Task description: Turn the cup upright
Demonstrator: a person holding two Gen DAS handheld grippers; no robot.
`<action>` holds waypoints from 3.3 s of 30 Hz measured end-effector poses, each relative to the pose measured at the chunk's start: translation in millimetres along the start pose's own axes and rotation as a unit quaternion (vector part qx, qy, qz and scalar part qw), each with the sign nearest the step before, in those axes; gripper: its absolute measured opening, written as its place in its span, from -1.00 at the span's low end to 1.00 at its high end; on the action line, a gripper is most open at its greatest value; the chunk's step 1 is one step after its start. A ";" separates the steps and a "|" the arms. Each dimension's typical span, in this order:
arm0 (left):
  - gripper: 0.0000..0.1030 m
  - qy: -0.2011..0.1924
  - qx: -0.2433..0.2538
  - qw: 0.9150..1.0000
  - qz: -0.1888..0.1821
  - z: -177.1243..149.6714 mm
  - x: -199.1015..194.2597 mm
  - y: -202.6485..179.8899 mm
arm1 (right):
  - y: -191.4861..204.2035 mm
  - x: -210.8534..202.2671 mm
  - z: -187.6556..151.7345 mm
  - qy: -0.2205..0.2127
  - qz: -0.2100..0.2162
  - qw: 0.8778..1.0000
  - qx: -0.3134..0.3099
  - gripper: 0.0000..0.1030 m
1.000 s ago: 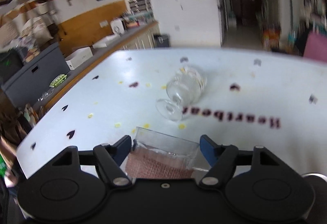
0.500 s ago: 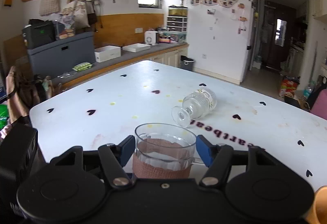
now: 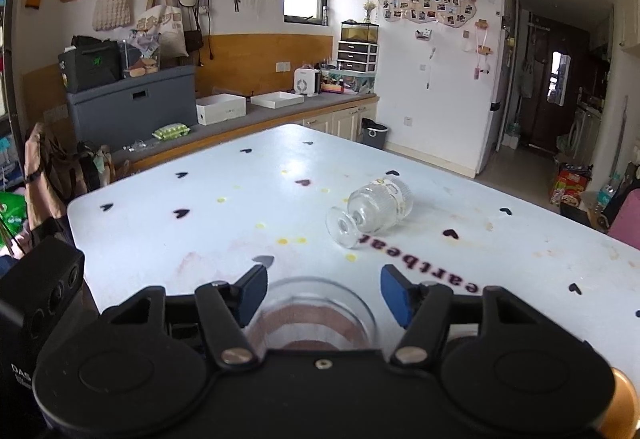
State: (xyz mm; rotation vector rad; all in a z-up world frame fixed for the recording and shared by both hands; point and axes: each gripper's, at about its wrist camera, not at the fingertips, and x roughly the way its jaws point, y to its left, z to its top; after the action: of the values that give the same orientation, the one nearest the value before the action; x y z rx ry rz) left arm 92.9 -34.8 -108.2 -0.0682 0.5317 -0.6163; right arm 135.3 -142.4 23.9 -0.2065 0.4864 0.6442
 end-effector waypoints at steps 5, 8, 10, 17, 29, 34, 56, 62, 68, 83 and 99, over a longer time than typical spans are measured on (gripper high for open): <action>0.46 -0.009 0.031 0.999 0.014 2.1 -2.8 -1.7 | -7.0 -9.2 -4.9 -0.008 0.002 1.000 0.014 0.26; 0.60 -0.016 0.047 0.999 0.018 4.3 -4.5 0.0 | -8.6 -18.7 -8.6 -0.017 -0.001 1.000 0.022 0.34; 0.61 -0.020 0.057 0.998 0.013 6.4 -4.6 1.9 | -7.7 -26.2 -13.5 -0.024 -0.004 0.999 0.028 0.39; 0.60 -0.024 0.079 0.997 -0.008 9.0 7.5 3.7 | 14.5 -33.5 -37.8 -0.019 -0.024 0.999 0.039 0.45; 0.44 -0.041 0.018 0.997 0.062 4.1 21.9 -8.8 | 22.3 -9.8 -38.6 -0.003 -0.052 0.998 0.030 0.44; 0.44 -0.053 -0.008 0.994 0.100 7.9 32.5 -12.3 | 16.5 -0.9 -36.1 -0.005 -0.064 0.997 0.038 0.44; 0.76 -0.061 -0.039 0.988 0.136 23.5 8.3 -7.0 | 2.3 -3.8 -33.1 -0.034 -0.066 0.995 0.069 0.45; 0.90 -0.077 -0.037 0.980 0.180 33.1 -32.7 -13.0 | 0.0 -35.4 -39.2 -0.065 -0.090 0.990 0.092 0.47; 0.92 -0.081 -0.035 0.971 0.224 38.3 -63.8 -23.0 | 2.8 -58.2 -48.9 -0.084 -0.135 0.981 0.106 0.52; 1.00 -0.097 -0.020 0.956 0.277 35.5 -111.6 -36.1 | 26.3 -84.3 -73.7 -0.084 -0.207 0.969 0.103 0.87; 1.00 -0.083 -0.010 0.954 0.288 30.8 -113.9 -44.6 | 30.0 -91.2 -86.3 -0.087 -0.234 0.960 0.125 0.99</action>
State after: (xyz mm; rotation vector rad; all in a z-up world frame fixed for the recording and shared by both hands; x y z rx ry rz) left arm 6.2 -9.5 -20.2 0.0182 0.3687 -0.0330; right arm 21.7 -195.4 -6.9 -0.0208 0.3282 0.1323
